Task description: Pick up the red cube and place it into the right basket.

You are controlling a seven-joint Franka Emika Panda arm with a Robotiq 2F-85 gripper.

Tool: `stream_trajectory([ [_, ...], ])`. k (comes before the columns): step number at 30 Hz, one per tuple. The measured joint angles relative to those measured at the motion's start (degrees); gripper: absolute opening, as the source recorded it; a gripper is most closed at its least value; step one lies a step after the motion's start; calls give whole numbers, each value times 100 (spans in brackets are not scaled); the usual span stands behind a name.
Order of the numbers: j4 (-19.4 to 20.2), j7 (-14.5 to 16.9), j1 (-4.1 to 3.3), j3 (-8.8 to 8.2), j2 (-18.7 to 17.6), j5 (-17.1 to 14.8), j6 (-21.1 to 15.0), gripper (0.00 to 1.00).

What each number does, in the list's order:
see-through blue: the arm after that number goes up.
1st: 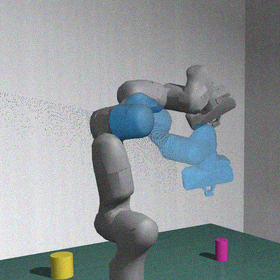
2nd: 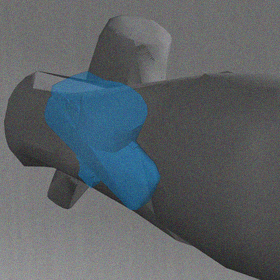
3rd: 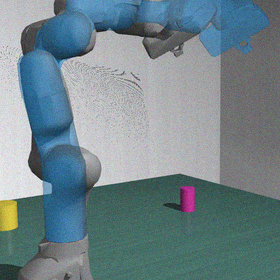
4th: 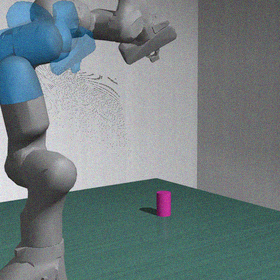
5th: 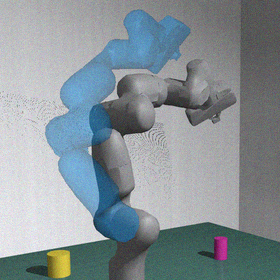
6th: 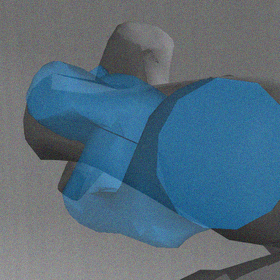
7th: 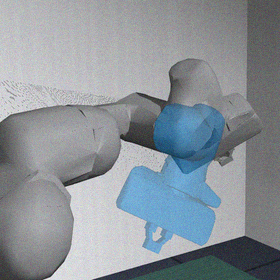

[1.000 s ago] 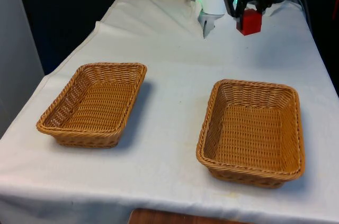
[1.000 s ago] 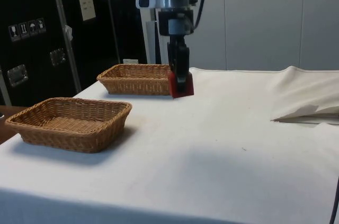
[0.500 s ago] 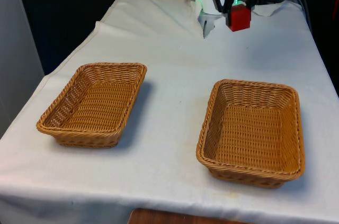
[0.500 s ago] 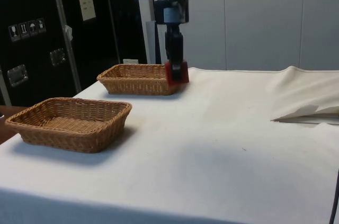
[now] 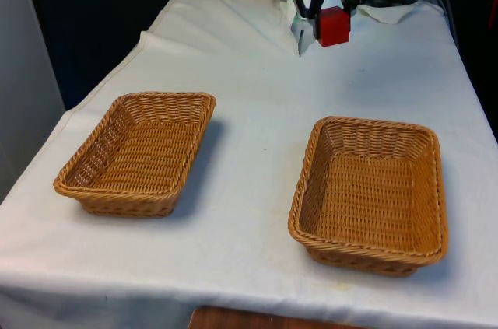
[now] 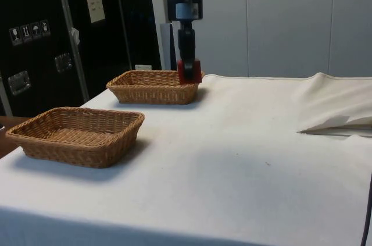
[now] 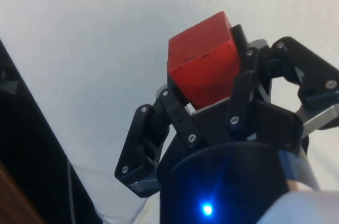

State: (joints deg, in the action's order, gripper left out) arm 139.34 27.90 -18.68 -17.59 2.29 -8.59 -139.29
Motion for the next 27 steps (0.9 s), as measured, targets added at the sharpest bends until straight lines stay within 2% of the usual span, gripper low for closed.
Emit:
stream_trajectory([
  [1, -46, 34, 6, -57, -23, 0, 29, 1],
  [3, -46, 34, 6, -57, -23, 0, 29, 1],
  [8, -206, 86, 17, -183, -80, 11, 155, 1],
  [20, -584, 69, 40, -470, -189, 264, 447, 1],
  [27, -773, 34, 46, -590, -350, 355, 493, 1],
])
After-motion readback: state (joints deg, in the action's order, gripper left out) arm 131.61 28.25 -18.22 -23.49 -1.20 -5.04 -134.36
